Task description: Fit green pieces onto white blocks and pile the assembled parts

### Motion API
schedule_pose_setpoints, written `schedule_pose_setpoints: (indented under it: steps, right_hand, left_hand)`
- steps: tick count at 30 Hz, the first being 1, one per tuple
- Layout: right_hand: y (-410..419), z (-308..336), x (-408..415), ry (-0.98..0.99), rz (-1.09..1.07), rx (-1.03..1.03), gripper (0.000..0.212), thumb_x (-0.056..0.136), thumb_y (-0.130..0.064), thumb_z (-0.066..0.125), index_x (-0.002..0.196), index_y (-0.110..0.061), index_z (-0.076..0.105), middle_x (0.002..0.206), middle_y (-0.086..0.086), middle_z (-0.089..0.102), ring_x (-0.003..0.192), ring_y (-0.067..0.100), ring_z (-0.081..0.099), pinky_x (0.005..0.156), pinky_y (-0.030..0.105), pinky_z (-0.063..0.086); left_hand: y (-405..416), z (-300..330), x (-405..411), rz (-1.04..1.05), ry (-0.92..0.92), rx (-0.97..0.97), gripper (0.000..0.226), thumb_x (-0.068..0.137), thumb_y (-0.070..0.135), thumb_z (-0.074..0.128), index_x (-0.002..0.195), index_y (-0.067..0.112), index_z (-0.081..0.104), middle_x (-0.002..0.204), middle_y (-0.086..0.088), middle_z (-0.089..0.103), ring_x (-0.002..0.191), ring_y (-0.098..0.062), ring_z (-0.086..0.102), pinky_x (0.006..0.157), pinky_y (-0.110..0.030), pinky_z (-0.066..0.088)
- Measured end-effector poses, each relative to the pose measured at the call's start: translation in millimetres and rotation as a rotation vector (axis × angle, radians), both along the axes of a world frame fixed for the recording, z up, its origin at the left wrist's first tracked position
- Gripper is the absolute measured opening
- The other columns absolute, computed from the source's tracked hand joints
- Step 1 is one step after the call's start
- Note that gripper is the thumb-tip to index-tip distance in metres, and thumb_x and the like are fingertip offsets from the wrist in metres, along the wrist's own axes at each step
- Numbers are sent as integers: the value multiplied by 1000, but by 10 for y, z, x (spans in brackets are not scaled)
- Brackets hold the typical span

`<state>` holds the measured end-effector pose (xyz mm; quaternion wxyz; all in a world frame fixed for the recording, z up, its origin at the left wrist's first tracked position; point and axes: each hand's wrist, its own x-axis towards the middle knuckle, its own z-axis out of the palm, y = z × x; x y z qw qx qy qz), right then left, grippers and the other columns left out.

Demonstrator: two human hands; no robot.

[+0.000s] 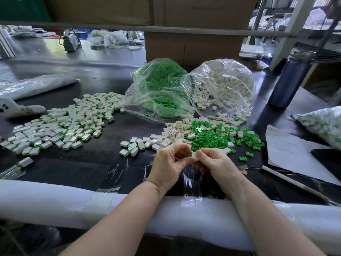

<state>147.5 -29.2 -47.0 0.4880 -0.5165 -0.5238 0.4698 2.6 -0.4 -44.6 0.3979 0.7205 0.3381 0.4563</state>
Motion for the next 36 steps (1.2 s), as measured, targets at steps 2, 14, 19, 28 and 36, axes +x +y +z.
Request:
schedule_pose_setpoints:
  steps: [2,14,19,28,36]
  right_hand:
    - [-5,4,-1,-6,2,-6,33,97,-10,46,68,-9,61,54,-5,57,50,3,48,51,13,40]
    - [-23,38,-9,37,10,-25,32,97,-8,44,68,-7,59,54,-4,57,50,4,50,52,14,41]
    - [-17,42,-11,63,5,-41,29,97,-10,44,72,-4,59,55,-1,58,50,6,51,51,16,43]
    - [-25,60,-14,20,-24,-25,30,96,-9,47,68,-8,58,53,-1,57,50,9,49,51,17,42]
    - [-27,28,-9,-80,-192,108,10,86,-11,65,76,-11,68,65,0,65,60,15,58,57,22,51]
  left_hand:
    - [-2,9,-1,-15,6,-22,21,75,2,73,78,18,59,69,9,56,61,2,51,65,-11,44]
    - [-9,15,-9,-27,64,-14,32,76,2,72,75,27,52,70,9,52,64,4,49,66,-10,43]
    - [-6,4,-3,-28,90,-1,32,75,4,73,75,26,50,71,8,51,64,-1,46,66,-13,43]
    - [2,-2,-5,-4,46,-20,27,75,4,73,80,24,56,74,6,58,67,-1,53,68,-13,47]
    - [49,10,-31,53,57,-181,10,81,9,70,87,11,63,80,-4,66,75,-15,61,75,-26,53]
